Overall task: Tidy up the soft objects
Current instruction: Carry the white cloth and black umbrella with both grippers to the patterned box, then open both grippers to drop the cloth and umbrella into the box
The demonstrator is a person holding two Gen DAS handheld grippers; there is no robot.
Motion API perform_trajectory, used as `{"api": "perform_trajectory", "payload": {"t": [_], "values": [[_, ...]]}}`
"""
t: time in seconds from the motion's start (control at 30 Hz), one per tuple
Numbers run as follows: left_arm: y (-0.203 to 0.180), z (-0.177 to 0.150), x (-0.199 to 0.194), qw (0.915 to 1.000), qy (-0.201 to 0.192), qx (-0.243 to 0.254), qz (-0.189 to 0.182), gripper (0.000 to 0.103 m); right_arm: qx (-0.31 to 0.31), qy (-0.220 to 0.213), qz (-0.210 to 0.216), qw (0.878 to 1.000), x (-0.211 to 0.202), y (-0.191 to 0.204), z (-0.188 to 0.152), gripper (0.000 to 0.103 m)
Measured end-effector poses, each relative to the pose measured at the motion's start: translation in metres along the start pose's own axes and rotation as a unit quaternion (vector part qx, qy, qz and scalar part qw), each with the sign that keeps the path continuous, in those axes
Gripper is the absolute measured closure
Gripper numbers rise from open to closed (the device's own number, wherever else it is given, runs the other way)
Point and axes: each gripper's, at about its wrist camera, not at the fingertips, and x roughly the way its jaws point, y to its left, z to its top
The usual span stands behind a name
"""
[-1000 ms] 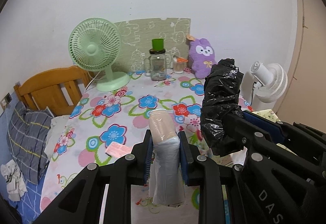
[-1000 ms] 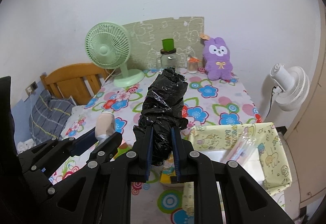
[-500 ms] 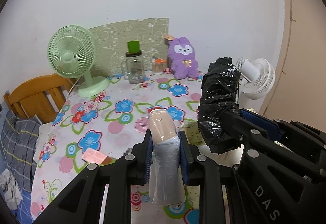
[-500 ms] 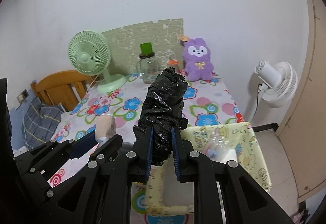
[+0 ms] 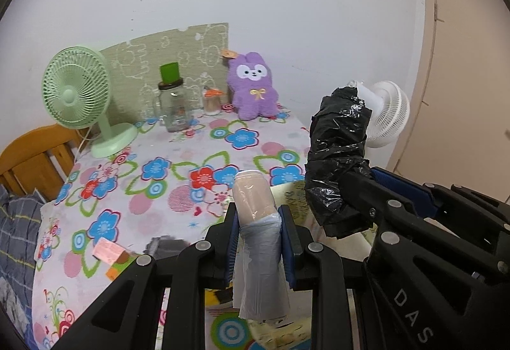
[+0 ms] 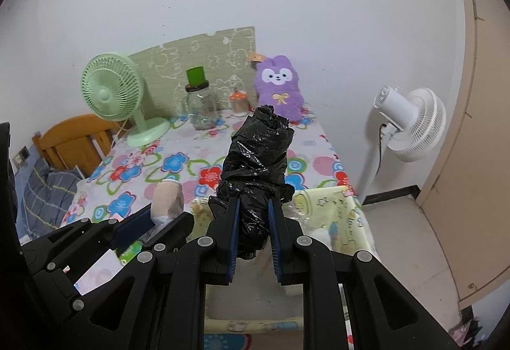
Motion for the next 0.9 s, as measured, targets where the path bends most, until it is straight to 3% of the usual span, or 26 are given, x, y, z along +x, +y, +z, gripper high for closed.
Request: {"api": "perform_trajectory", "payload": {"t": [0.57, 0.83, 0.9], "values": [[-0.027, -0.003, 0.036, 0.9986, 0.039, 0.019, -0.032, 0.079, 0.013, 0.026, -0.013, 1.000, 0.023, -0.035, -0.008, 0.083], [-0.029, -0.010, 0.048, 0.9975, 0.059, 0.034, -0.017, 0.056, 0.017, 0.050, -0.004, 0.999, 0.039, -0.038, -0.017, 0.083], [-0.029, -0.011, 0.050, 0.9973, 0.063, 0.035, -0.013, 0.041, 0.018, 0.055, -0.003, 0.998, 0.042, -0.039, -0.019, 0.083]]}}
